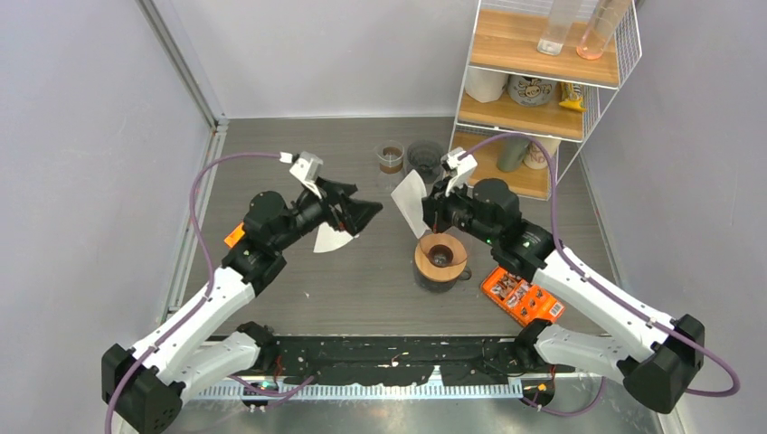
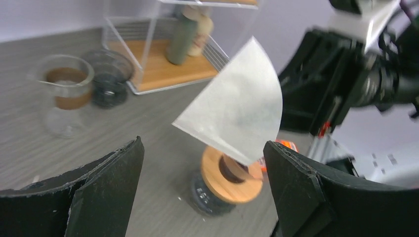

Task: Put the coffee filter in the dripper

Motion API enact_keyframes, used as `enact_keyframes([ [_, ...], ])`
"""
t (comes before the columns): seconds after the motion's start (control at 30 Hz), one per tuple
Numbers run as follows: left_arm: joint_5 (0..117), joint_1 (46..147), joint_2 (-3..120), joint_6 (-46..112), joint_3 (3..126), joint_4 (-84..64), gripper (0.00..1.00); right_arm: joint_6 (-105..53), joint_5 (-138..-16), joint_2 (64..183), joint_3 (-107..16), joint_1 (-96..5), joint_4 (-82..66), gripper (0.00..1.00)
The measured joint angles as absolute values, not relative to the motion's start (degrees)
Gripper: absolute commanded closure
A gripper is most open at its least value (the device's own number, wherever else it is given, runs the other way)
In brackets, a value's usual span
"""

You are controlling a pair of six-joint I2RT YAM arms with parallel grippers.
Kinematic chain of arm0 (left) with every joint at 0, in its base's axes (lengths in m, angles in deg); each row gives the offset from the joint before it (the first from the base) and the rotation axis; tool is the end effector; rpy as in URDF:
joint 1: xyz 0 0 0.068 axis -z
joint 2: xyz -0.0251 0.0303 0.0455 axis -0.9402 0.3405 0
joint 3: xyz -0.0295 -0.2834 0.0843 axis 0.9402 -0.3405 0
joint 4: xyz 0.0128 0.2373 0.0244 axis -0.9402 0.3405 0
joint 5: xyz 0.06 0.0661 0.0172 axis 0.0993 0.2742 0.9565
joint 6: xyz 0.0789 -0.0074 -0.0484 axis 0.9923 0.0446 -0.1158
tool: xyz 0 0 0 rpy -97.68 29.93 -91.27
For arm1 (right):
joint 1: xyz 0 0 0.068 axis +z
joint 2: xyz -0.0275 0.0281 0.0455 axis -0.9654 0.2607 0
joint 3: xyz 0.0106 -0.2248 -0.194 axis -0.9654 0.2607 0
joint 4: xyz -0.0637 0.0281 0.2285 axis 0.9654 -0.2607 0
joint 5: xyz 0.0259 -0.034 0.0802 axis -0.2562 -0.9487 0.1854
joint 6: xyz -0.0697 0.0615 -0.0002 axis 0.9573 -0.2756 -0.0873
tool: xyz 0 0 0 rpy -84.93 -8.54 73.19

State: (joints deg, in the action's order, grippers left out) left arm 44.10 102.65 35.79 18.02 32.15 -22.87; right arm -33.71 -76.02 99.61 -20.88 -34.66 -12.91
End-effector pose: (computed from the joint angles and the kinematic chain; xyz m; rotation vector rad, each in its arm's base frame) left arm 0.1721 -0.1478 0.3595 0.4217 1.5877 -1.1000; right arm 0.1777 0.1672 0.3580 -0.5275 1.7828 0.8136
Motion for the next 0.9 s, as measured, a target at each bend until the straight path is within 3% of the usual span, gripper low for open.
enact_keyframes([
  [0.13, 51.95, 102.65, 37.56, 16.52, 37.95, -19.33, 0.00, -33.03, -86.44, 103.19, -22.89, -31.45, -15.66, 0.95],
  [0.33, 51.05, 102.84, 43.16, 12.38, 41.90, -19.36, 0.00, -30.35, -93.55, 105.05, -24.14, -27.71, -16.27, 0.95],
  [0.9, 47.55, 104.33, 52.14, 7.55, 46.78, -19.38, 0.01, -25.78, -98.20, 110.95, -27.98, -24.52, -14.33, 0.95],
])
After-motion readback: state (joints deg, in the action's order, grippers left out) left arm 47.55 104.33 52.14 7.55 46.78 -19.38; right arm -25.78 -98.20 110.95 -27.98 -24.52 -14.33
